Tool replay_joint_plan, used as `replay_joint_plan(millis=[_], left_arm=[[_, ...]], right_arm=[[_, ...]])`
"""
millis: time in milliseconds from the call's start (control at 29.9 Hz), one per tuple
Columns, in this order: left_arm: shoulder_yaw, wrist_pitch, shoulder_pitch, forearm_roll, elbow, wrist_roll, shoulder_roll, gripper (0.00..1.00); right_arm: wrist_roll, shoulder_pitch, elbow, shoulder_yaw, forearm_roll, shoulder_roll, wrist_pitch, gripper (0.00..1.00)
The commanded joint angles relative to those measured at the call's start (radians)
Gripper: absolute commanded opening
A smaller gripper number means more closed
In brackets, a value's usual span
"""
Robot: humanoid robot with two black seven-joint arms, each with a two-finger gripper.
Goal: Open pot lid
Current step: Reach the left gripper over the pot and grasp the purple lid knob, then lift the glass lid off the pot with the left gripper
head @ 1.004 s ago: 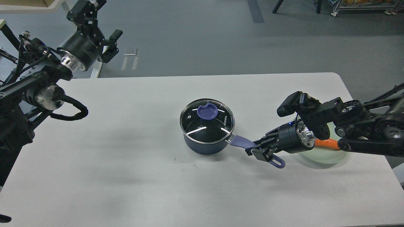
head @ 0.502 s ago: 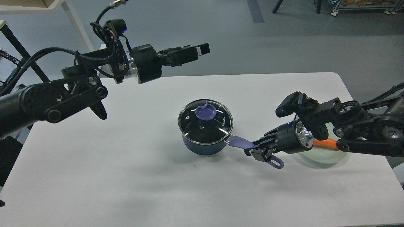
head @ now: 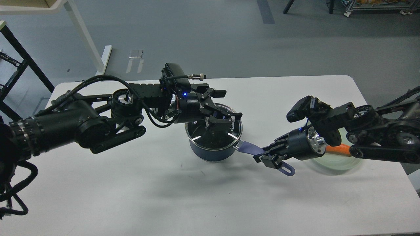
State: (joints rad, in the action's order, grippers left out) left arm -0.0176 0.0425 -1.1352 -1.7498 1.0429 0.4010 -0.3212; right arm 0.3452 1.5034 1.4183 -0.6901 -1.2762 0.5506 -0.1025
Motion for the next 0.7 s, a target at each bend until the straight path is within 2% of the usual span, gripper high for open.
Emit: replay_joint_plan(millis=[0, 167, 368, 401, 502, 569, 669], left_arm=[[-0.054, 0.042, 0.008, 0.0, -0.06, 0.004, 0.007, 0.98], [-0.151, 0.105, 0.008, 0.007, -0.081, 0.012, 0.004, 0.98], [-0.156, 0.109, 0.011, 0.013, -0.092, 0.013, 0.004, 0.98], [-0.156, 0.109, 0.011, 0.013, -0.096, 0.015, 0.004, 0.94], [-0.157, 0.109, 0.011, 0.012, -0.098, 0.034, -0.001, 0.73], [-0.159, 0.109, 0.011, 0.01, -0.098, 0.058, -0.001, 0.65], [-0.163, 0.109, 0.012, 0.007, -0.098, 0.061, -0.001, 0.59]], right_arm=[[0.0, 0.0, 0.001, 0.0, 0.0, 0.002, 0.0, 0.24], [0.0, 0.0, 0.001, 0.0, 0.0, 0.002, 0.0, 0.24], [0.0, 0.0, -0.001, 0.001, 0.0, 0.0, 0.0, 0.24], [0.0, 0.0, -0.001, 0.001, 0.0, 0.0, 0.0, 0.24], [0.0, 0.0, -0.001, 0.001, 0.0, 0.0, 0.0, 0.24], [0.0, 0.0, 0.001, 0.001, 0.0, 0.002, 0.0, 0.24], [0.0, 0.0, 0.001, 0.0, 0.0, 0.002, 0.0, 0.24]])
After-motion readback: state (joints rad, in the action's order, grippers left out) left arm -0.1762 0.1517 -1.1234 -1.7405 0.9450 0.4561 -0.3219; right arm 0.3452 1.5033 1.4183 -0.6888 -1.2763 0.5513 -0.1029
